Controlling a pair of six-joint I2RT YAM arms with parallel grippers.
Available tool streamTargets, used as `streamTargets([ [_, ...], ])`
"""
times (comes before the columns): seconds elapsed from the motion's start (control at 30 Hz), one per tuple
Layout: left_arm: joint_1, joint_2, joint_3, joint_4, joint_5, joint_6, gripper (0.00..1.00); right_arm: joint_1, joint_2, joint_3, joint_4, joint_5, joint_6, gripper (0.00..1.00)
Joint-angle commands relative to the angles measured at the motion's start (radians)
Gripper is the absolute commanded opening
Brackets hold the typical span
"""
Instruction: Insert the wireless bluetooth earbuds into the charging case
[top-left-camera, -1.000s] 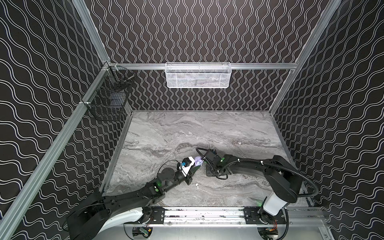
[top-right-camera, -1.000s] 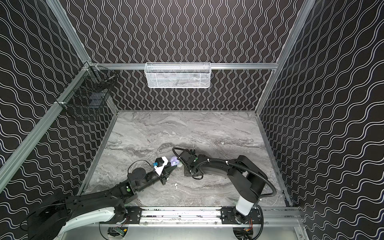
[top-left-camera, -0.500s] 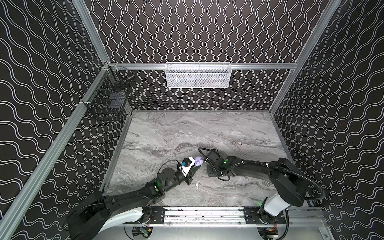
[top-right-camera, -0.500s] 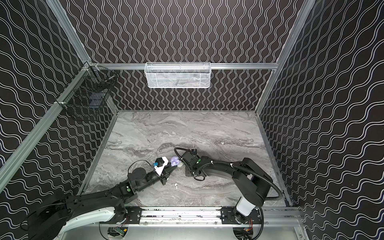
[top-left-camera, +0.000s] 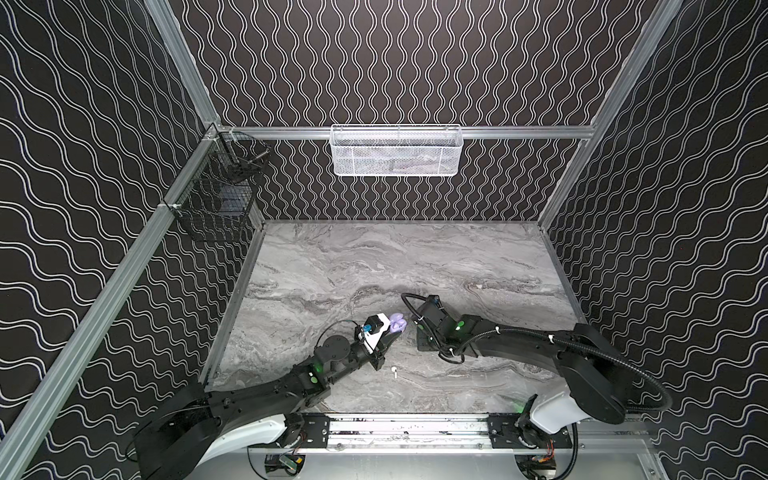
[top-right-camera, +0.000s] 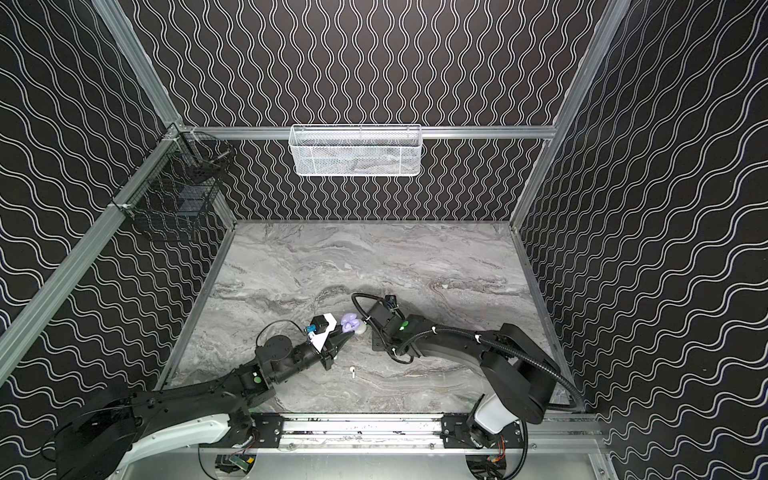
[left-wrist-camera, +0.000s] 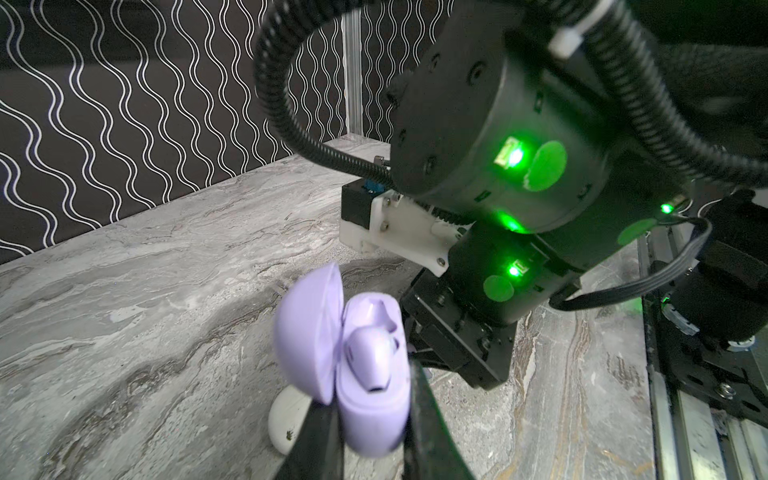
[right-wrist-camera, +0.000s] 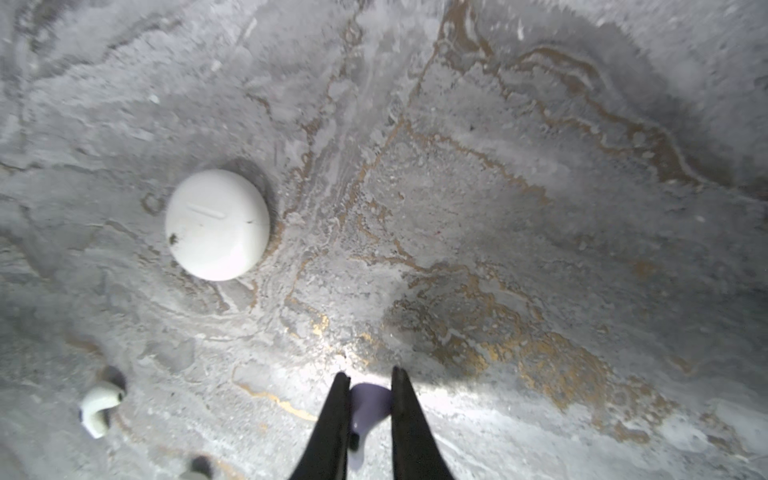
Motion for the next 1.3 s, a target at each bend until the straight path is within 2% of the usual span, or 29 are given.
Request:
streamTargets([
  [0.0, 0.001, 0.005, 0.011, 0.037, 0.003, 0.002, 0.00, 0.005, -0.022, -0.009, 0.038, 0.034, 0.012, 0.10],
  [0.37, 0.001, 0.004, 0.010, 0.035, -0.004, -0.002, 0.00, 0.048, -0.093, -0.026, 0.085, 0.097, -0.001, 0.07],
  [1.03, 0.001, 0.012, 0.012, 0.035, -0.006, -0.006, 0.00, 0.165, -0.284, -0.028, 0.136, 0.354, -0.050, 0.05],
  [1.27, 0.001, 0.024, 0.017, 0.035, 0.000, -0.009, 0.00, 0.231, -0.361, -0.033, 0.202, 0.435, -0.115, 0.06],
])
